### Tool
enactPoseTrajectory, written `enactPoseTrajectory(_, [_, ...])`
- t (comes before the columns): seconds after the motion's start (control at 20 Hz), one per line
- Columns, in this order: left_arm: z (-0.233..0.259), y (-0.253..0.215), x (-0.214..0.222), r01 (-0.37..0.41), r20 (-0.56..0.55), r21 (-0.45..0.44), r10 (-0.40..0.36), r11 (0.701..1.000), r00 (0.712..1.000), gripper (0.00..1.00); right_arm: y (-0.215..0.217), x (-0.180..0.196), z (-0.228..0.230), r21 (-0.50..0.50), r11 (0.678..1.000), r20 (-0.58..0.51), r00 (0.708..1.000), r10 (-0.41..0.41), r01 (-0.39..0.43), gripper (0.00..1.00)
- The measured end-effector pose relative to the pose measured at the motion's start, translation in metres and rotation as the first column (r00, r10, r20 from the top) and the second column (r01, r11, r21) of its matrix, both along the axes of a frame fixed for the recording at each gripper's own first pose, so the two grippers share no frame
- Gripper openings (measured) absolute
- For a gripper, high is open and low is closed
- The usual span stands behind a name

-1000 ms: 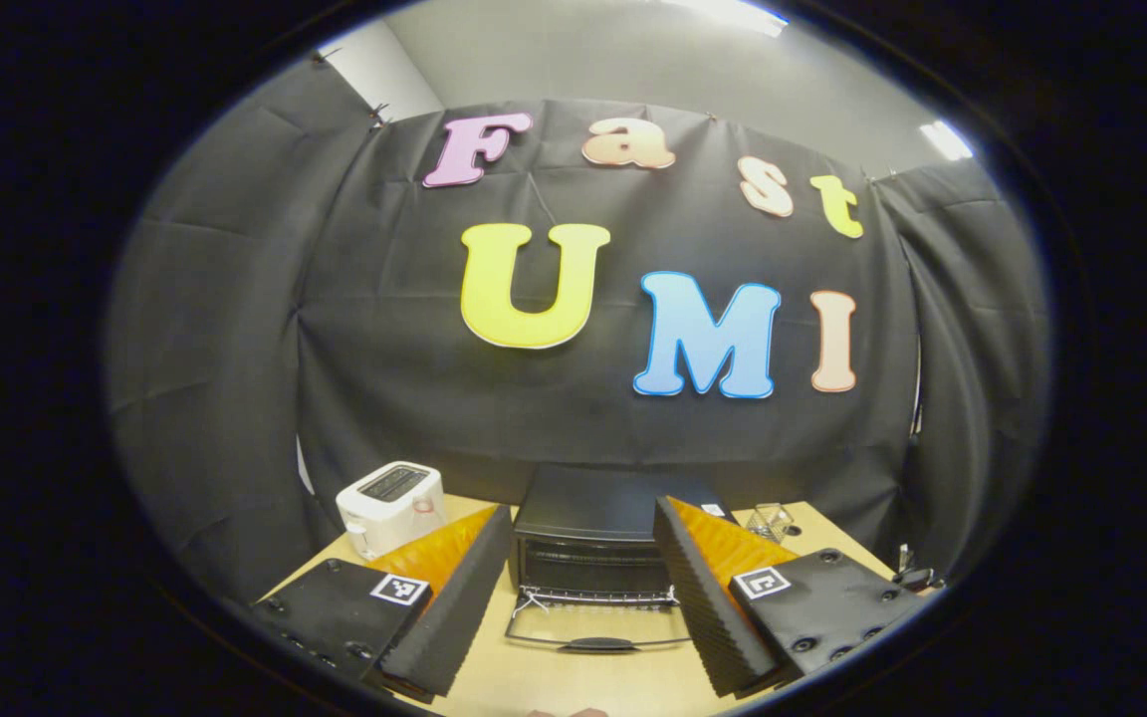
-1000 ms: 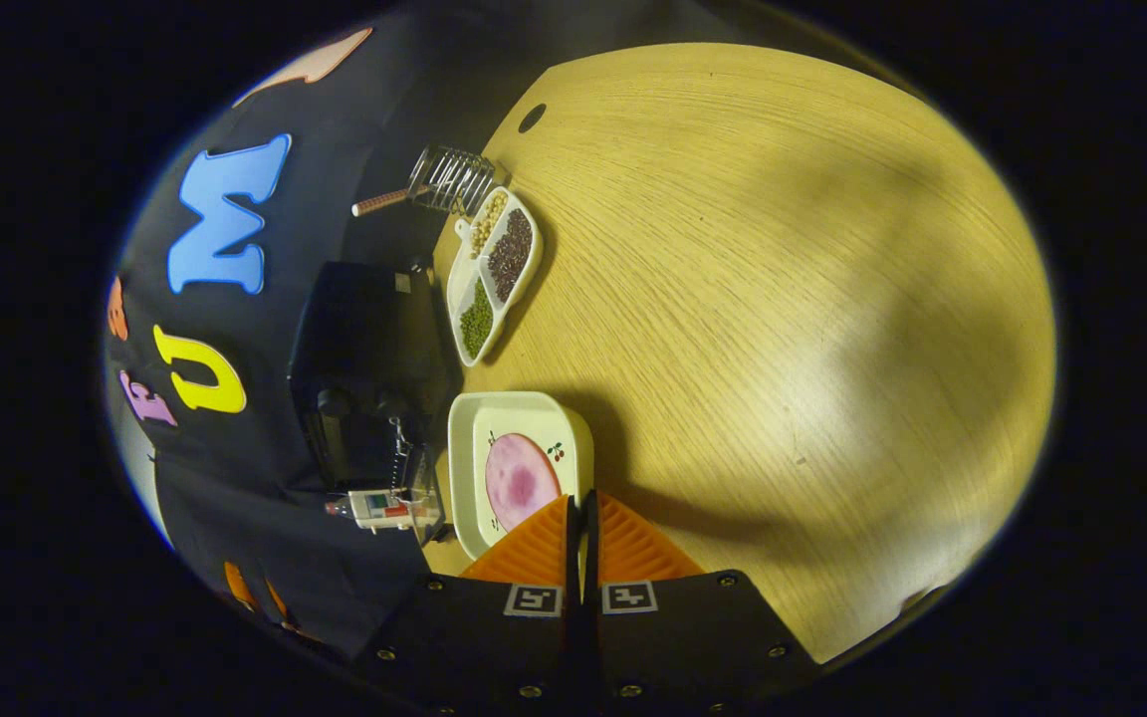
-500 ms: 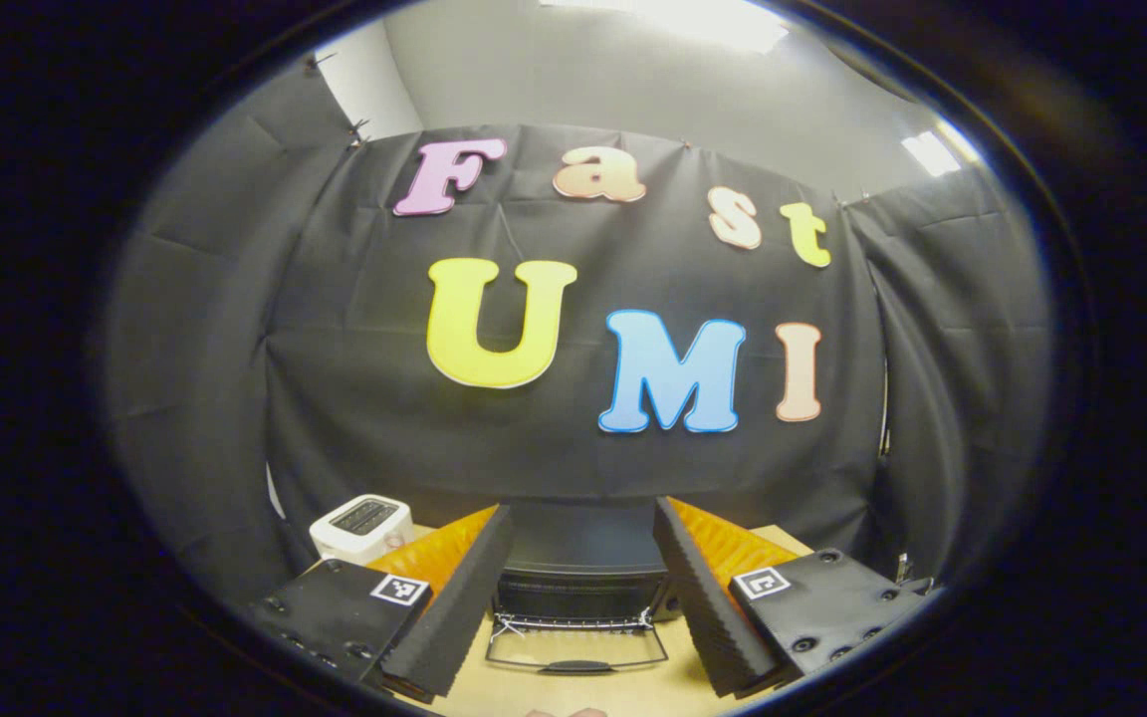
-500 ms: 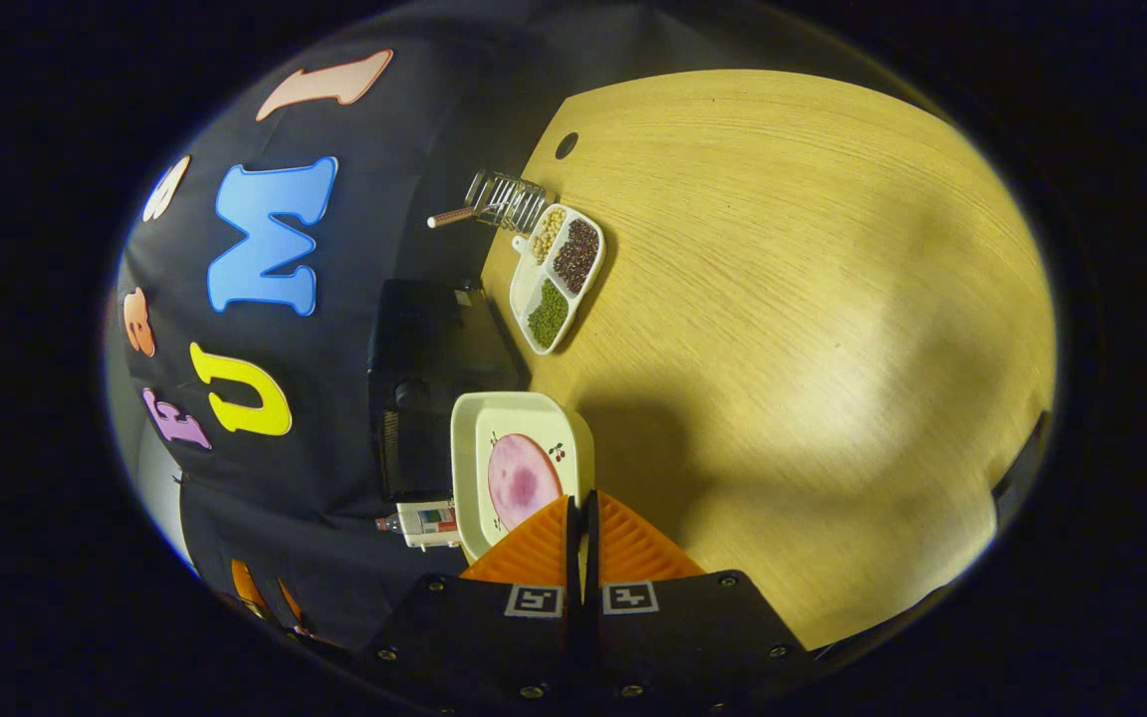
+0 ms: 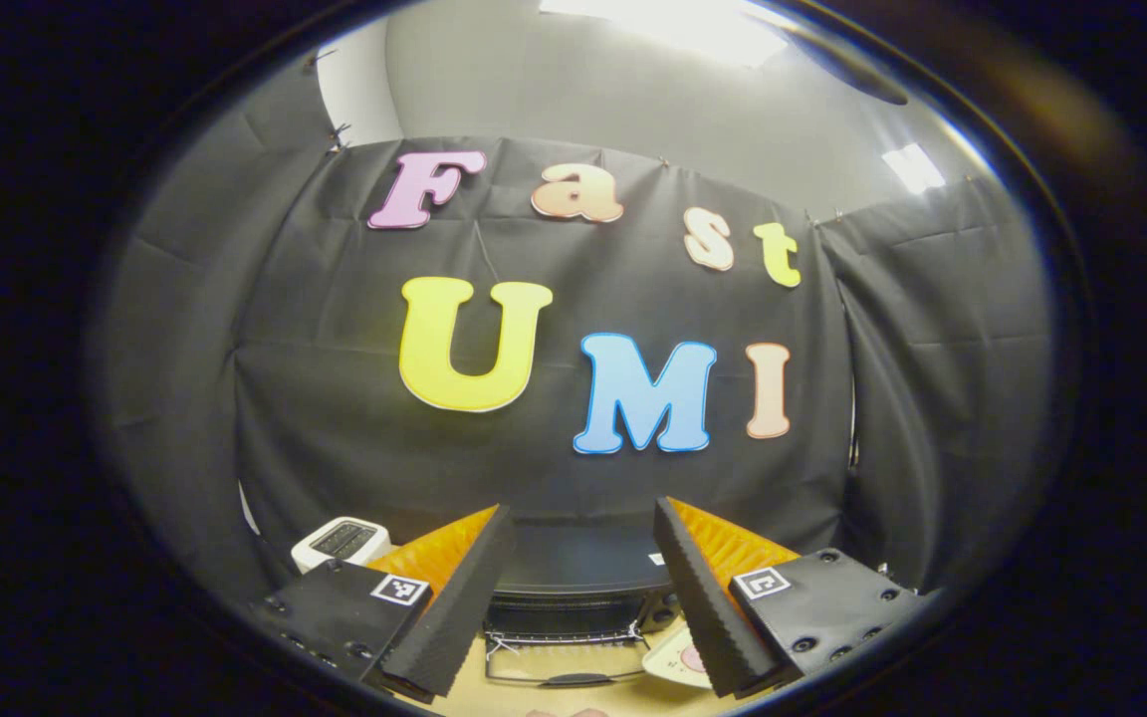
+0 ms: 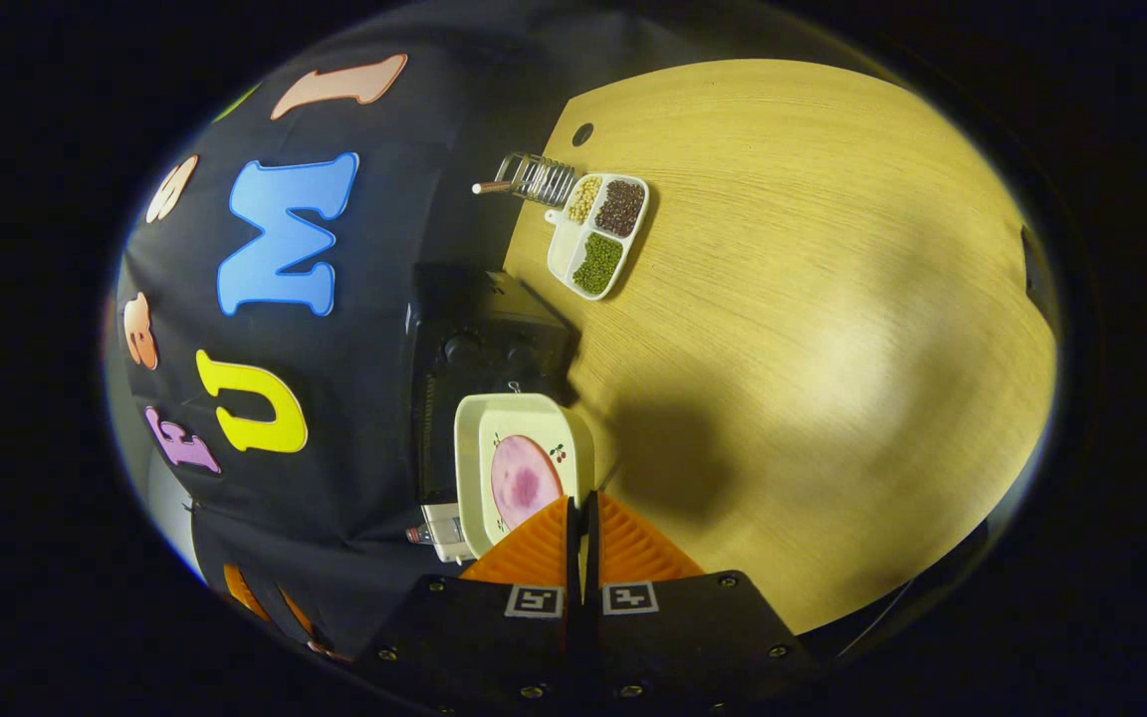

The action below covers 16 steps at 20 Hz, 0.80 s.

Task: Open the electric oven with the left hand, put the food in, and close the electric oven.

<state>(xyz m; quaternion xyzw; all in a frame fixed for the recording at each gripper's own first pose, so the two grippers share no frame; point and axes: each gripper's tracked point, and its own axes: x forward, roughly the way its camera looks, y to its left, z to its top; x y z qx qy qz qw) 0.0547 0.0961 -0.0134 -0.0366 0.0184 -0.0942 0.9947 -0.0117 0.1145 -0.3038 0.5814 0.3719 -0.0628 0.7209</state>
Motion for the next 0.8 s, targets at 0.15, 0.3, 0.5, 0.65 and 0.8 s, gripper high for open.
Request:
enactPoseTrajectory(0.15, [0.004, 0.02, -0.001, -0.012, 0.0, -0.008, 0.012, 1.0, 1.0, 1.0, 0.025, 0.013, 0.001, 0.028, 0.998, -0.025, 0.998, -0.049, 0.05, 0.0])
enactPoseTrajectory(0.3, [-0.005, 0.04, -0.004, -0.029, -0.02, 0.019, 0.029, 0.999, 0.999, 1.0, 0.049, 0.025, -0.01, 0.02, 0.995, -0.089, 0.992, -0.094, 0.097, 0.01])
enactPoseTrajectory(0.5, [-0.004, 0.066, -0.009, -0.053, -0.028, 0.044, 0.054, 0.998, 0.998, 0.95, 0.081, 0.05, -0.021, 0.03, 0.99, -0.142, 0.981, -0.13, 0.136, 0.0])
enactPoseTrajectory(0.65, [-0.007, 0.089, -0.013, -0.086, -0.037, 0.044, 0.087, 0.995, 0.995, 0.91, 0.101, 0.082, -0.025, 0.057, 0.983, -0.127, 0.978, -0.166, 0.175, 0.0])
enactPoseTrajectory(0.8, [-0.013, 0.112, -0.017, -0.123, -0.058, 0.045, 0.126, 0.991, 0.99, 1.0, 0.113, 0.115, -0.03, 0.042, 0.974, -0.121, 0.968, -0.218, 0.224, 0.0])
